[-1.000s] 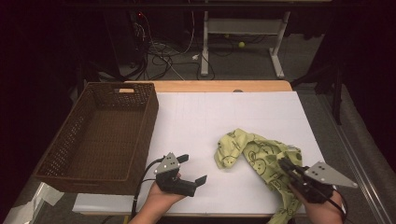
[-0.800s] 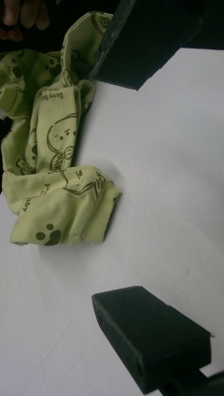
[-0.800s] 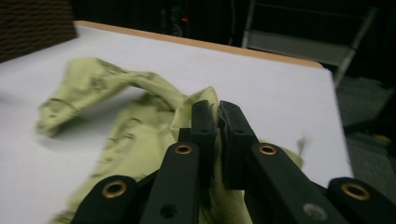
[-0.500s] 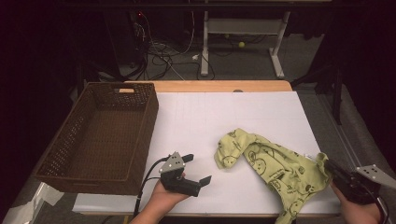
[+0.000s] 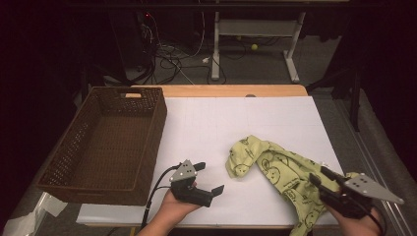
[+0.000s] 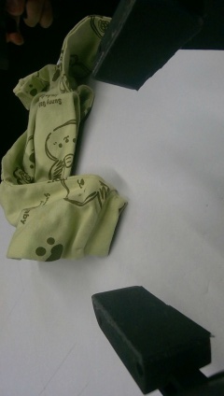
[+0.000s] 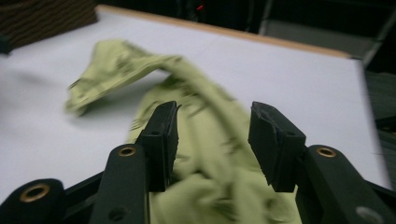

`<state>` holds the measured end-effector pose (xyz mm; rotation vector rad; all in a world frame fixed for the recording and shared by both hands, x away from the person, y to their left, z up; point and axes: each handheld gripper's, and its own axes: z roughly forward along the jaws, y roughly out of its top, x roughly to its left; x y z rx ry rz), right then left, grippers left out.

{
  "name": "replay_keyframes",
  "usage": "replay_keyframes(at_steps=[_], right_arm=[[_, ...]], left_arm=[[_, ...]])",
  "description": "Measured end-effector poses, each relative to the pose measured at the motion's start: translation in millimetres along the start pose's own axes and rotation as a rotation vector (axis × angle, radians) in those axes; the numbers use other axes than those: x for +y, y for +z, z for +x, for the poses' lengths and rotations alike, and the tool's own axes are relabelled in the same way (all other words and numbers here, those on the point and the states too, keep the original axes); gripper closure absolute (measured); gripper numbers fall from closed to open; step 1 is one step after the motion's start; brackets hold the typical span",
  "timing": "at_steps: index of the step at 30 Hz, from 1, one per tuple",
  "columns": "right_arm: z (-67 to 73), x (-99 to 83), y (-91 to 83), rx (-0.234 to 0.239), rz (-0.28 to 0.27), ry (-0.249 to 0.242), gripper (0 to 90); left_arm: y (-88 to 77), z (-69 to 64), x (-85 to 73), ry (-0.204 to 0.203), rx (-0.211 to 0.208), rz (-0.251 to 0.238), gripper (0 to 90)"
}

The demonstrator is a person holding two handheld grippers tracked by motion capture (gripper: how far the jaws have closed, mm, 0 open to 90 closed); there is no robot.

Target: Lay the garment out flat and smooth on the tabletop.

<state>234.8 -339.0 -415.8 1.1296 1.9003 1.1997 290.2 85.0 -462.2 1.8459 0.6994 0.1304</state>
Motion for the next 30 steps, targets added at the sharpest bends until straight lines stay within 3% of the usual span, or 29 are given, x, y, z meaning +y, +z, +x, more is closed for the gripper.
replay_keyframes(at_steps=[3, 6, 12, 14, 16, 18, 20, 23, 26, 30], right_arm=[[13.3, -3.0, 16.4, 0.069, 0.078, -0.005, 43.7], [23.4, -6.5, 31.2, 0.114, 0.138, -0.037, 41.5], [38.0, -16.1, 55.6, 0.127, 0.292, -0.106, 33.5], [41.6, -19.1, 59.1, 0.114, 0.319, -0.133, 34.2], [47.7, -21.4, 62.0, 0.076, 0.346, -0.195, 39.4], [51.4, -24.0, 64.0, 0.065, 0.360, -0.241, 51.7], [46.2, -24.9, 65.3, 0.113, 0.357, -0.186, 62.0], [43.0, -24.9, 65.3, 0.093, 0.349, -0.180, 78.5], [39.1, -24.4, 65.7, 0.106, 0.343, -0.151, 81.3], [43.3, -22.3, 64.4, 0.108, 0.319, -0.148, 82.1]], left_arm=[[0.1, -0.1, 0.0, 0.001, -0.001, 0.000, 0.0], [0.2, -0.3, -0.1, 0.001, -0.001, 0.000, 0.0], [-0.7, 0.1, 0.2, 0.003, 0.001, 0.001, 0.0], [-0.7, 0.3, 0.1, 0.004, 0.002, 0.002, 0.0], [-0.4, -0.1, 0.0, 0.003, 0.003, 0.003, 0.0], [-0.3, -0.7, 0.0, 0.001, 0.001, 0.002, 0.0], [-0.3, -1.3, -0.1, 0.000, 0.000, 0.001, 0.0], [-1.2, -1.8, 0.1, 0.001, -0.001, -0.001, 0.0], [-1.9, -2.0, 0.4, -0.002, -0.001, -0.005, 0.0], [-3.0, -1.5, 0.8, -0.004, -0.004, -0.012, 0.0]])
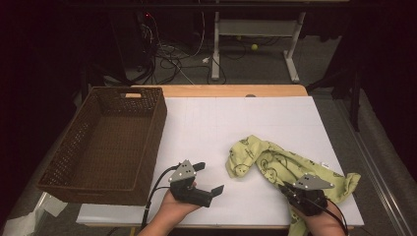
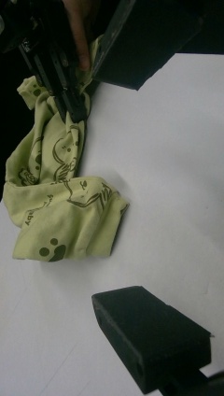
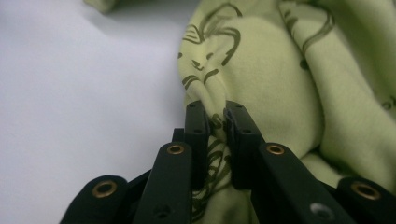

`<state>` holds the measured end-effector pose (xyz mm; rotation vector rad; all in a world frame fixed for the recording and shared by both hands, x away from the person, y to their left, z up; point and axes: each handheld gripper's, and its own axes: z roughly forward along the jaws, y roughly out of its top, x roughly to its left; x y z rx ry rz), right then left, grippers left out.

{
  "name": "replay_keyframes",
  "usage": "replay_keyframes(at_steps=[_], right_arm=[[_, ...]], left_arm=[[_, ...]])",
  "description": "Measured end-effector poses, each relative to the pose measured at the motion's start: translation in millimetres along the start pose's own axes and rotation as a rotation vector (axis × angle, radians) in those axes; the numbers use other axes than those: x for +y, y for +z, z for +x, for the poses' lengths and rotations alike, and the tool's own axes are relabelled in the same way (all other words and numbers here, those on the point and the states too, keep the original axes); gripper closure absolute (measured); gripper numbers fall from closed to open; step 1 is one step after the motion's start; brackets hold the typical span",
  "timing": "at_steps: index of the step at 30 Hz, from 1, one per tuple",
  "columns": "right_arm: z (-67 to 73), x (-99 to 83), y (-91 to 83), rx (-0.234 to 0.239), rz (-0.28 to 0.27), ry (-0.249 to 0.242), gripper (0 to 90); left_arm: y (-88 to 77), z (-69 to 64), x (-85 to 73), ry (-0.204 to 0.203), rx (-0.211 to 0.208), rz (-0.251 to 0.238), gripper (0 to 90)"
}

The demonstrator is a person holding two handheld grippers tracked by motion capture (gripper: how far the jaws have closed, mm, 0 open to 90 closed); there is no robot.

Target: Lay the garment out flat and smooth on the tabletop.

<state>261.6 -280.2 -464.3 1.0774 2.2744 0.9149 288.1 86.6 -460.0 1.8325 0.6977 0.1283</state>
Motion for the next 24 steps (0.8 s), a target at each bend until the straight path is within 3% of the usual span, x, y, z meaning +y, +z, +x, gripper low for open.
replay_keyframes(at_steps=[4, 16, 20, 24], right_arm=[[7.7, 9.6, -1.3, 0.023, -0.063, 0.014, 82.1], [50.5, 44.7, 29.2, 0.080, -0.094, -0.080, 82.0], [63.7, 57.3, 40.2, 0.131, -0.114, -0.083, 82.0], [86.8, 69.3, 54.2, 0.192, -0.117, -0.141, 82.1]], left_arm=[[-1.1, 0.3, 0.1, 0.002, 0.007, 0.002, 0.0], [-13.5, 2.5, -3.6, -0.013, 0.031, -0.012, 0.0], [-18.9, 2.6, -6.5, -0.024, 0.046, -0.017, 0.0], [-23.7, 2.8, -8.8, -0.030, 0.060, -0.020, 0.0]])
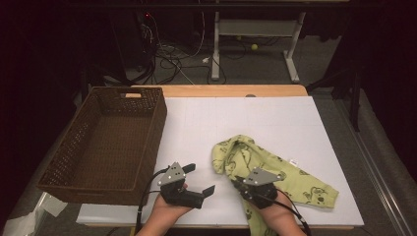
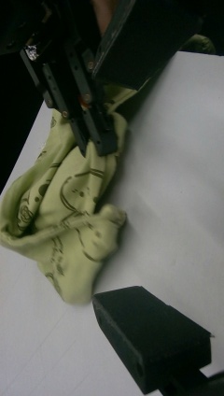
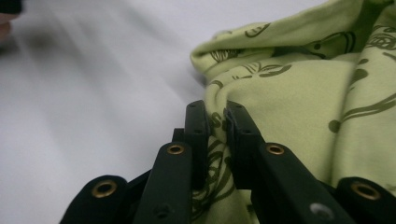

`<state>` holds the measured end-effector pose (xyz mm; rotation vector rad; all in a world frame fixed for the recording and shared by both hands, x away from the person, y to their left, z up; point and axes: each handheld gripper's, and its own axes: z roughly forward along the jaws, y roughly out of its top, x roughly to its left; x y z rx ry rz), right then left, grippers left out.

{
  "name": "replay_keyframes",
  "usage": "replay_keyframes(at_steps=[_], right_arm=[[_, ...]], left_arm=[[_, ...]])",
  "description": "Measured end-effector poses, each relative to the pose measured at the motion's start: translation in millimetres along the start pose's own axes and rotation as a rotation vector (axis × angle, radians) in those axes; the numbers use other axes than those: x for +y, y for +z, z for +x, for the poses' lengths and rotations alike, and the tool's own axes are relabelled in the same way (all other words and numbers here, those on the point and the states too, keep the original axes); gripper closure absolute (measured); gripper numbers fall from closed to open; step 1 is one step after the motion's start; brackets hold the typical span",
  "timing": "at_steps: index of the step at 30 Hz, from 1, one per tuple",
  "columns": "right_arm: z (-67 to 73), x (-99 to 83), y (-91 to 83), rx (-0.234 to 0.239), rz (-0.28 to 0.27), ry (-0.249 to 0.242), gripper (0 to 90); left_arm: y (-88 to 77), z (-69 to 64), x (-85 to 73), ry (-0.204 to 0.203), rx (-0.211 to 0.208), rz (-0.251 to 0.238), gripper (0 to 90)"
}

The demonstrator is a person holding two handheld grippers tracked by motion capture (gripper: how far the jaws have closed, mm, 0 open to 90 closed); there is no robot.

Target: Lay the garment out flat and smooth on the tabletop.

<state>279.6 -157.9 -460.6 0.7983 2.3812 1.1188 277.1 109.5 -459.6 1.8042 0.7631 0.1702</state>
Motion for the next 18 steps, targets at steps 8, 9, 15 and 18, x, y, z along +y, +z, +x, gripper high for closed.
replay_keyframes(at_steps=[8, 9, 15, 18], right_arm=[[16.8, 9.1, 9.7, 0.055, -0.026, -0.017, 64.2], [14.3, 10.6, 5.0, 0.053, -0.046, -0.002, 62.0], [-10.9, 22.3, -25.1, -0.032, -0.147, 0.026, 59.9], [-29.9, 28.8, -25.3, -0.061, -0.162, 0.056, 64.4]], left_arm=[[-4.9, 1.7, -2.2, -0.011, 0.013, -0.003, 0.0], [-4.9, 1.8, -2.3, -0.012, 0.013, -0.004, 0.0], [-3.1, 1.7, -3.4, -0.018, 0.010, 0.003, 0.0], [-2.4, 1.5, -4.0, -0.021, 0.005, 0.007, 0.0]])
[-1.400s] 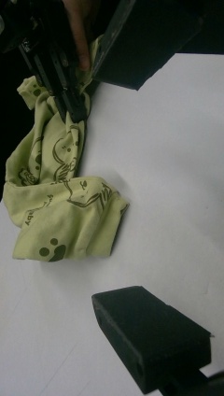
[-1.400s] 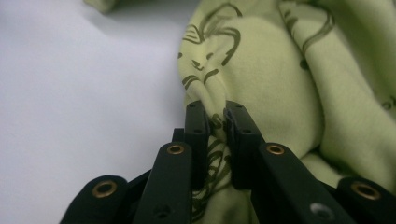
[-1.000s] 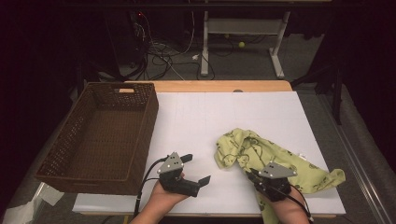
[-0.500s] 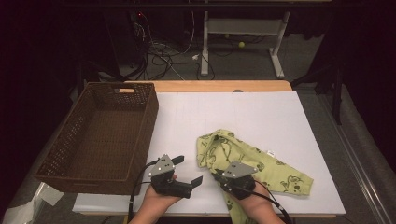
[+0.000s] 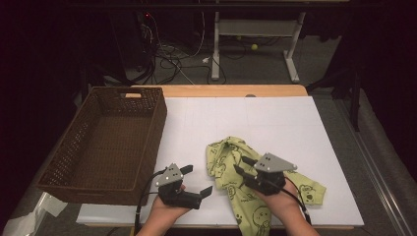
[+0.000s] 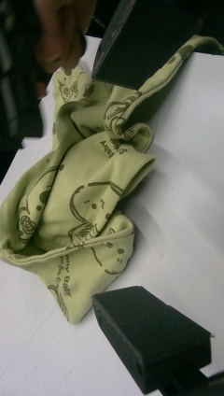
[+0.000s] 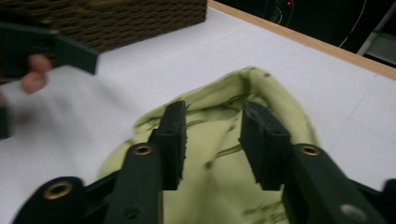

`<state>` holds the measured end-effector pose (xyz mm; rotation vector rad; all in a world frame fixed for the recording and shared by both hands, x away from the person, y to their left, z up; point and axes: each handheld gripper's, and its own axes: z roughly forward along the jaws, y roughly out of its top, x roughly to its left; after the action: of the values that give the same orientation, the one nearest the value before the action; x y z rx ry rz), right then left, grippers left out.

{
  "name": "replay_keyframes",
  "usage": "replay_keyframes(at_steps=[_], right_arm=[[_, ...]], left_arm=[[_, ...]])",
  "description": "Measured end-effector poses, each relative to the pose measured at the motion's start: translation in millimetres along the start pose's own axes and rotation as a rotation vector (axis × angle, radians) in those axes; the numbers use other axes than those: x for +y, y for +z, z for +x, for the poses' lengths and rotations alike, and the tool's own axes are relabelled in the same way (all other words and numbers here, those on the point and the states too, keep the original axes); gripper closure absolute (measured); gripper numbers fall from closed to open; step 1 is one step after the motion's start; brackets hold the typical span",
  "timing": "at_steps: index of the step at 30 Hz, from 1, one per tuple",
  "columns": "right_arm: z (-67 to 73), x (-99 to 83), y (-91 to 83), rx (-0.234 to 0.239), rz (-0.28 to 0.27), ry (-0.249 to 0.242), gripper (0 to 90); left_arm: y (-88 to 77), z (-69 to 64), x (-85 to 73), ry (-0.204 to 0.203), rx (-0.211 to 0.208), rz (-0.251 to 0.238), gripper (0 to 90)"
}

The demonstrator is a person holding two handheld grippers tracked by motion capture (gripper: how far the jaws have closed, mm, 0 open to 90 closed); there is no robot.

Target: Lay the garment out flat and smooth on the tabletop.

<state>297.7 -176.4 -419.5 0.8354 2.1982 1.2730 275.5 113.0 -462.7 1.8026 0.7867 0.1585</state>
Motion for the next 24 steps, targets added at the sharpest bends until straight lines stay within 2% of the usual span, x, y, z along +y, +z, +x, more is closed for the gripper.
replay_keyframes(at_steps=[3, 6, 9, 12, 14, 15, 16, 17, 20, 24], right_arm=[[-14.6, 9.6, 16.5, -0.036, 0.034, -0.017, 65.1], [-23.5, 22.2, 32.3, -0.055, 0.055, -0.027, 65.0], [-26.6, 34.6, 47.5, -0.075, 0.078, -0.054, 64.4], [-27.0, 43.0, 67.9, -0.079, 0.149, -0.078, 63.4], [-25.2, 43.0, 79.3, -0.091, 0.185, -0.107, 68.6], [-24.5, 42.1, 83.1, -0.097, 0.197, -0.111, 75.5], [-24.2, 41.6, 84.0, -0.099, 0.198, -0.115, 86.2], [-25.1, 41.5, 82.9, -0.102, 0.191, -0.120, 88.0], [-28.6, 42.1, 67.5, -0.112, 0.136, -0.107, 88.8], [-40.4, 35.2, 31.8, -0.147, 0.057, -0.074, 88.6]], left_arm=[[-1.5, 0.0, 0.8, -0.002, -0.004, -0.009, 0.0], [-3.2, 1.2, 0.8, -0.007, -0.005, -0.014, 0.0], [-3.3, 1.9, 0.7, -0.010, -0.006, -0.015, 0.0], [-3.0, 0.7, 0.5, -0.008, -0.010, -0.014, 0.0], [-2.6, -0.2, 0.5, -0.006, -0.011, -0.013, 0.0], [-2.5, -0.4, 0.5, -0.005, -0.011, -0.012, 0.0], [-2.4, -0.7, 0.6, -0.005, -0.011, -0.011, 0.0], [-2.4, -0.8, 0.7, -0.005, -0.012, -0.009, 0.0], [-1.5, -0.9, 1.5, -0.008, -0.021, 0.000, 0.0], [2.8, -2.6, 1.7, -0.012, -0.028, 0.014, 0.0]])
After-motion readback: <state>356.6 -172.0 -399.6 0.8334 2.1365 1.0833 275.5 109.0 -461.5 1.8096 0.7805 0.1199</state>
